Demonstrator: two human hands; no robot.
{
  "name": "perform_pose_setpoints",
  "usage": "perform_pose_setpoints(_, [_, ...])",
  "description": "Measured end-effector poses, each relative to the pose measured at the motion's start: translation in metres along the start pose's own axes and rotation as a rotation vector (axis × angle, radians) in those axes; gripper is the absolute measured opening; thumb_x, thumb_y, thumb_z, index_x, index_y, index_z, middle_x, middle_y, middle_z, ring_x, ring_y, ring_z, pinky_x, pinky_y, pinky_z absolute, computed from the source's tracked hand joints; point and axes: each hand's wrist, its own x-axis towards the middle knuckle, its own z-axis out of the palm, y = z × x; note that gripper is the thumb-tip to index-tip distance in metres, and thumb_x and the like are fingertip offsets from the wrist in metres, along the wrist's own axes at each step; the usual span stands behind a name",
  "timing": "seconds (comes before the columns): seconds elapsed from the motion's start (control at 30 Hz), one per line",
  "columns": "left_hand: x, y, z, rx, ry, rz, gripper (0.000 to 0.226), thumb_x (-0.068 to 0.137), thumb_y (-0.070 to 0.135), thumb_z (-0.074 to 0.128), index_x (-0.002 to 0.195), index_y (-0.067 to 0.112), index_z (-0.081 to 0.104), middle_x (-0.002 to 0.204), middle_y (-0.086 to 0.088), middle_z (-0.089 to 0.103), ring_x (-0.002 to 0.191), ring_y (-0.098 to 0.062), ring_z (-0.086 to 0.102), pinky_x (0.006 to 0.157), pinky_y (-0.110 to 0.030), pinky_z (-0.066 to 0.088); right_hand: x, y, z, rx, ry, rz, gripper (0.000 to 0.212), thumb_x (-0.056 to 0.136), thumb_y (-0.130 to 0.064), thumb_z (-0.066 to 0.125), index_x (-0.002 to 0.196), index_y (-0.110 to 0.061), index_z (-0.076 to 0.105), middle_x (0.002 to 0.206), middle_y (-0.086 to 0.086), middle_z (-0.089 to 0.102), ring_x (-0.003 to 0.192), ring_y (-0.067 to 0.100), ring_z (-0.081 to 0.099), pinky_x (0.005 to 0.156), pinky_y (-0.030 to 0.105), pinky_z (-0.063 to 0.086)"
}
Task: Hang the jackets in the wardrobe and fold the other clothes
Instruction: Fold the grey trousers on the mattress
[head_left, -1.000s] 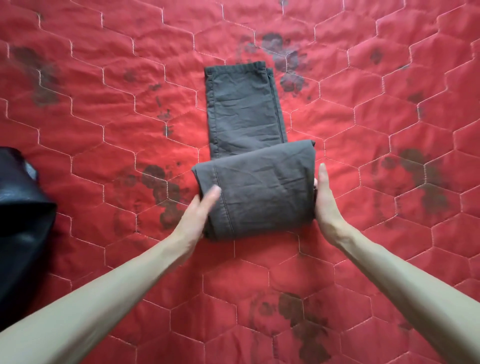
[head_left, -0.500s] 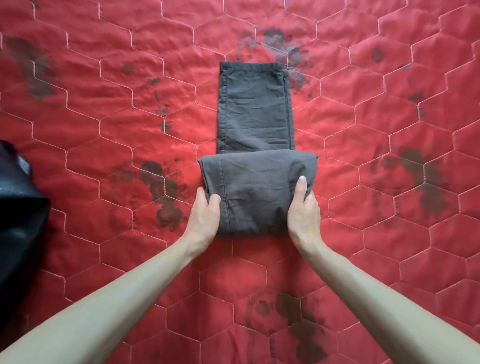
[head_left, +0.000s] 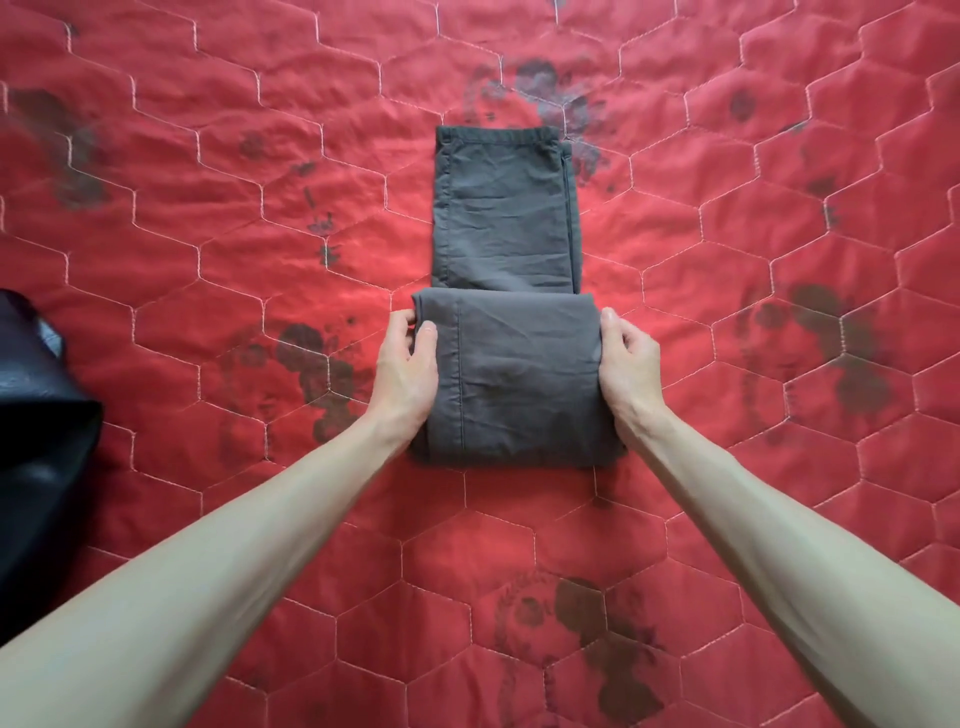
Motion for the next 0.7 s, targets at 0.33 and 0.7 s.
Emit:
perform_pose_setpoints(0.33, [0.001, 0.008, 0.002, 0.209, 0.059, 0.009, 0.019, 0.106, 0.024, 0.039, 0.103, 0.008, 0.05, 0.069, 0.002, 0.049, 0.067, -0.023, 0.044, 0.073, -0.045, 0.04, -0.022, -0.019, -0.007, -0.242, 0.03, -0.238, 0.039, 0.106, -0.053, 0.046, 0.084, -0.023, 0.059, 0.088, -0.005, 0.064, 0.089, 0.017, 0.058, 0.087, 0.037, 0.044])
perform_pose_setpoints(0.7, [-0.004, 0.006, 0.004, 0.604, 0.028, -0.037, 0.032, 0.104, 0.033, 0.047, 0.131, 0.016, 0.047, 0.122, -0.018, 0.065, 0.116, -0.041, 0.057, 0.091, -0.048, 0.044, -0.027, 0.033, 0.006, -0.839, 0.201, -0.413, 0.068, 0.103, -0.056, 0.034, 0.159, -0.017, 0.038, 0.156, 0.007, 0.045, 0.148, 0.03, 0.036, 0.119, 0.053, 0.032])
